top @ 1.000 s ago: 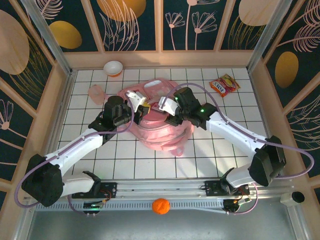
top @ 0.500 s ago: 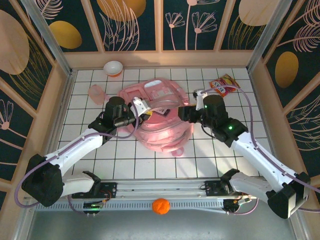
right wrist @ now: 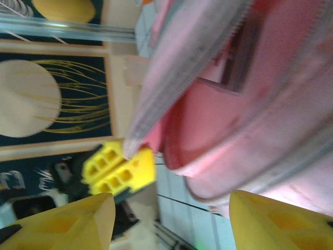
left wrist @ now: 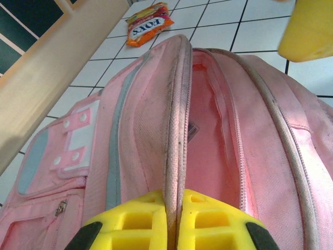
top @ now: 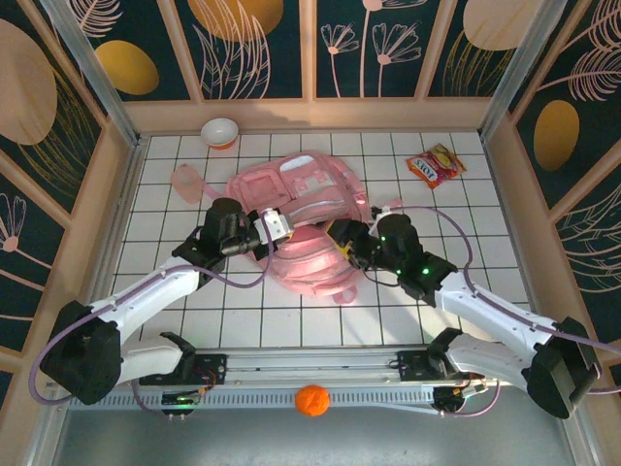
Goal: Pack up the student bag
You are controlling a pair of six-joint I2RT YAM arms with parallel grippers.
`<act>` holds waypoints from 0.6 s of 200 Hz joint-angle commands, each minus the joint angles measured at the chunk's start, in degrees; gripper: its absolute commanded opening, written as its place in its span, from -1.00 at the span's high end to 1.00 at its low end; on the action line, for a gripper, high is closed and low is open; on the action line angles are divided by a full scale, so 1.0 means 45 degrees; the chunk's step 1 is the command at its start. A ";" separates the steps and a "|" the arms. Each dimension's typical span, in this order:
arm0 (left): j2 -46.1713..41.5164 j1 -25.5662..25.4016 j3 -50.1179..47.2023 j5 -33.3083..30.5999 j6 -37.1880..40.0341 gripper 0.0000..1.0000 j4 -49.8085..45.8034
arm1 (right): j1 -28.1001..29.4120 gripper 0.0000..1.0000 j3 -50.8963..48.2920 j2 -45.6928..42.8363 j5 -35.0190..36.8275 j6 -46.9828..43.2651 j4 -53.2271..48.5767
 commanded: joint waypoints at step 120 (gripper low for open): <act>-0.1476 0.2170 -0.0511 0.0967 -0.1016 -0.19 -0.2229 | -0.0657 -0.18 0.2390 0.0267 0.0810 -0.2020 -0.5044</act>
